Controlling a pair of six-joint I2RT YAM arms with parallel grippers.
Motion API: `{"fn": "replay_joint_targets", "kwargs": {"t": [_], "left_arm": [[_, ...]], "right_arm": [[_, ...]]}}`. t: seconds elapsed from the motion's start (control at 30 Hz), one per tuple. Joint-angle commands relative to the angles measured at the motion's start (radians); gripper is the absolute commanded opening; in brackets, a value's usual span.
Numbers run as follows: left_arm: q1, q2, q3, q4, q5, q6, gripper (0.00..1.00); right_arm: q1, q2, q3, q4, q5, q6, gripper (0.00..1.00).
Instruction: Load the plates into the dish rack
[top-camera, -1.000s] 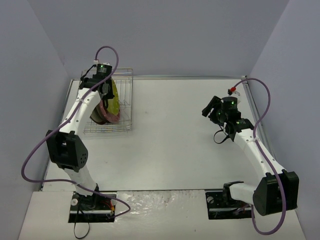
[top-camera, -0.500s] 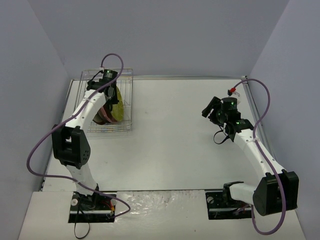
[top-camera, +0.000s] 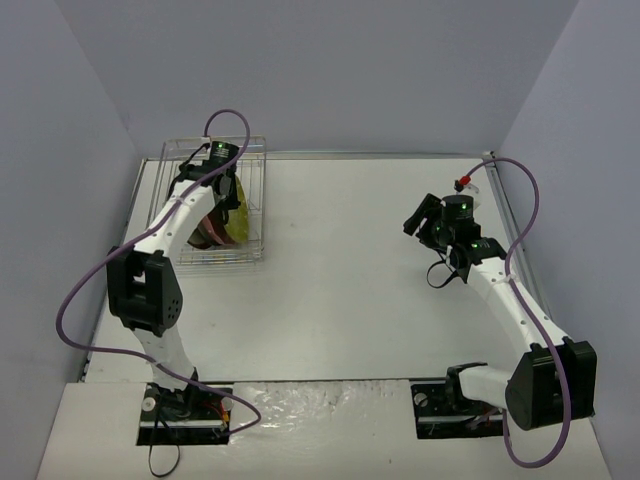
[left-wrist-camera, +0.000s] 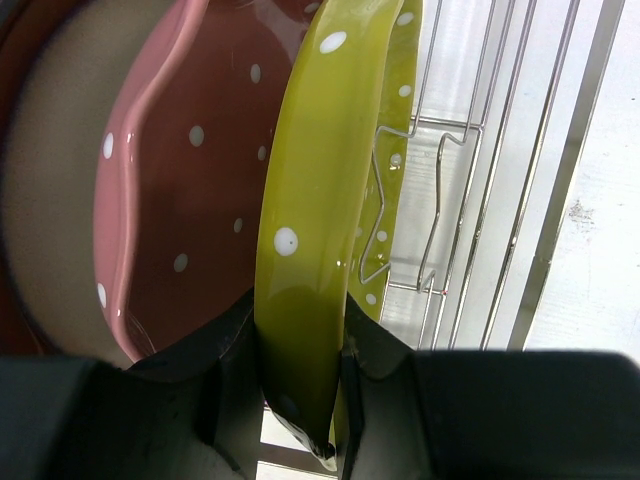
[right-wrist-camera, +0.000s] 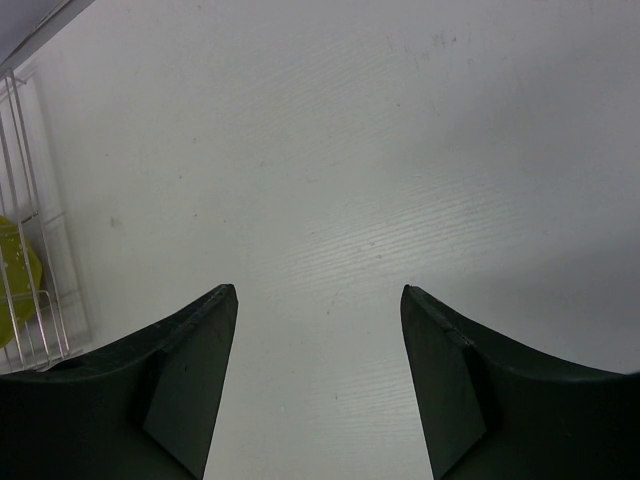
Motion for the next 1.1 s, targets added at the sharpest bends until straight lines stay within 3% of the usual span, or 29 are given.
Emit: {"fn": "replay_joint_targets", "kwargs": {"t": [0.0,0.13,0.23,1.07], "left_arm": [[-0.011,-0.032,0.053,0.069,-0.066,-0.016,0.2],[-0.013,-0.039,0.065,0.056,-0.079,-0.012,0.36],[-0.012,-0.042,0.083,0.04,-0.089,-0.006,0.39],[-0.037,-0.192,0.188,-0.061,-0.114,0.035,0.44]], "right_arm": [[0.006,0.002,0.014,0.056,0.022,-0.011,0.63],[0.007,0.007,0.016,0.058,0.022,-0.011,0.63],[0.008,0.007,0.014,0.059,0.022,-0.013,0.63],[0.014,-0.008,0.007,0.061,0.022,-0.005,0.64]]}}
